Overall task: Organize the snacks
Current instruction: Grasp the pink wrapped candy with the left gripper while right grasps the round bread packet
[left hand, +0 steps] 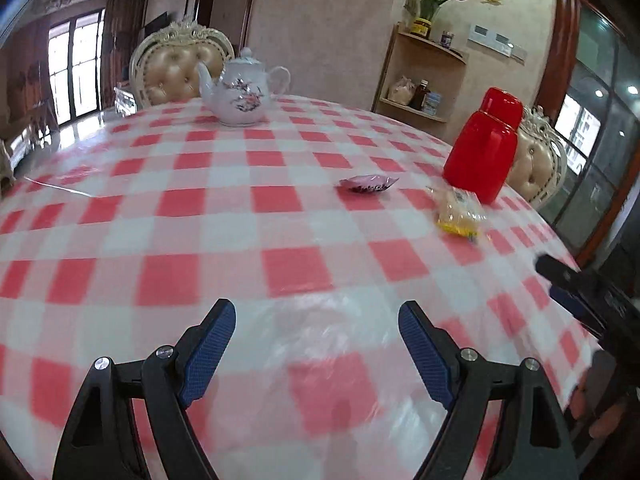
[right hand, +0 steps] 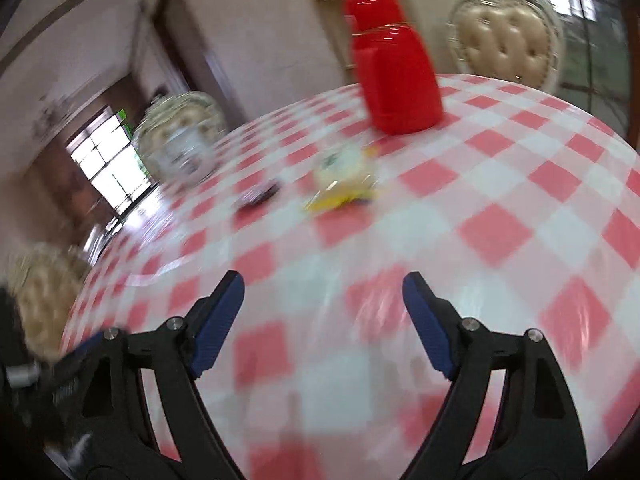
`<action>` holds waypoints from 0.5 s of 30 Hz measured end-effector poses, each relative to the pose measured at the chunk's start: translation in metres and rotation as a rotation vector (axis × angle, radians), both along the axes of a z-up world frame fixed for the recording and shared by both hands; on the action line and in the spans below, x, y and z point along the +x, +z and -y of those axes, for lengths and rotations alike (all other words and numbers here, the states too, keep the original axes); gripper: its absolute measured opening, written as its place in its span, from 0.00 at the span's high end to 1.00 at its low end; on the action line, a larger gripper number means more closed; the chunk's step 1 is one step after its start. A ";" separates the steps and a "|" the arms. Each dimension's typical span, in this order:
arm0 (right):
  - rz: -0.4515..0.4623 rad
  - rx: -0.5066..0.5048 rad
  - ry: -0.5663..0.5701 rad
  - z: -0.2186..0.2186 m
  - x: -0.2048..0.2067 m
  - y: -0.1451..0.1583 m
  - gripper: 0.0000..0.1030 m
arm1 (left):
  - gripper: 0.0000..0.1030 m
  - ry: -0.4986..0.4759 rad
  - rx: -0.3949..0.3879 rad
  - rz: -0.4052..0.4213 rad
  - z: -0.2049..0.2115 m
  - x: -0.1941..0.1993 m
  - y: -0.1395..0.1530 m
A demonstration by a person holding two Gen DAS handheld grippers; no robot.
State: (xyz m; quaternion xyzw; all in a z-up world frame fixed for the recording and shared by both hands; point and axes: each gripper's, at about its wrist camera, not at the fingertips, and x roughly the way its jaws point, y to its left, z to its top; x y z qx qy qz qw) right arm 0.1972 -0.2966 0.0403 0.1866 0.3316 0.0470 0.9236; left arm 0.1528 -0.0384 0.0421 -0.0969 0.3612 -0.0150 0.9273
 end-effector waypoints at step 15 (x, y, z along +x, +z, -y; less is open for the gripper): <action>-0.292 -0.264 -0.092 -0.039 0.174 -0.044 0.16 | 0.18 -0.067 0.067 -0.021 0.010 0.106 -0.019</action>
